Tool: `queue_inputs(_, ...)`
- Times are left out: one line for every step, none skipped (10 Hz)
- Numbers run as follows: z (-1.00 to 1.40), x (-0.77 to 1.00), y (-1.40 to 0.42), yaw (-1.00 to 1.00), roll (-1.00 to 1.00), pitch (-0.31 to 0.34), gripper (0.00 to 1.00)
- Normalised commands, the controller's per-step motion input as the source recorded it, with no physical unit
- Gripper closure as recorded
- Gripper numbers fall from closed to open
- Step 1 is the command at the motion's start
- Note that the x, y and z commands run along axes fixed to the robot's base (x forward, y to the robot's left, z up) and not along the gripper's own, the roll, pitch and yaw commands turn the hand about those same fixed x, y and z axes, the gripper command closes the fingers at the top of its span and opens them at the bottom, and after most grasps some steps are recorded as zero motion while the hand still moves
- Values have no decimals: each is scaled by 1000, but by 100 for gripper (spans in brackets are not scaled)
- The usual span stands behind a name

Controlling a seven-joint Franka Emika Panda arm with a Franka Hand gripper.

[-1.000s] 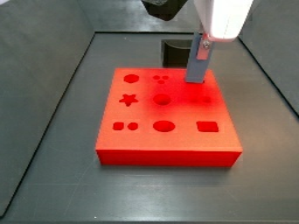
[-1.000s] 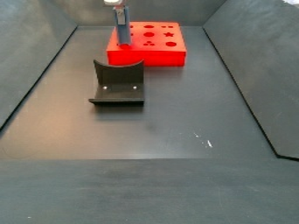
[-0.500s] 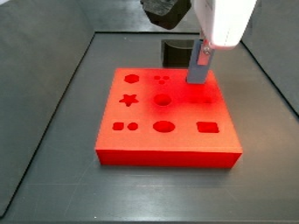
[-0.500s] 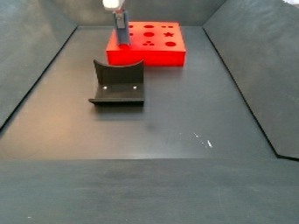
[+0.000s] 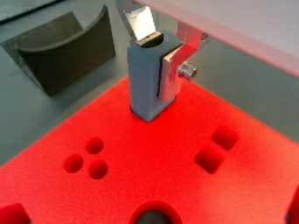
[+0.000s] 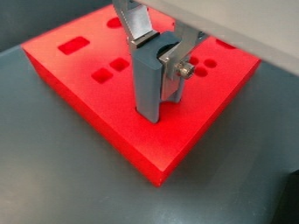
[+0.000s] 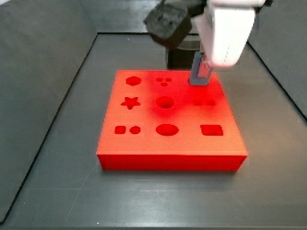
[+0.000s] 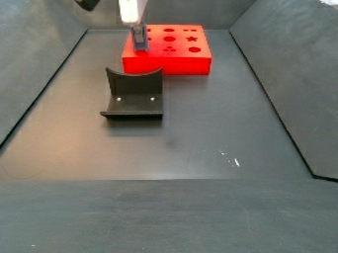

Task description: Insert the arch object.

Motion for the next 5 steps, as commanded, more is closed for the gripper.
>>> queue_inputs(-509, 0, -31, 80, 184, -53, 100)
queue_inputs(-597, 0, -9, 20, 90, -54, 100)
queue_inputs(-560, 0, 0, 0, 49, -77, 100)
queue_inputs(-323, 0, 0, 0, 0, -60, 100)
queue_inputs(0, 0, 0, 0, 0, 0, 100)
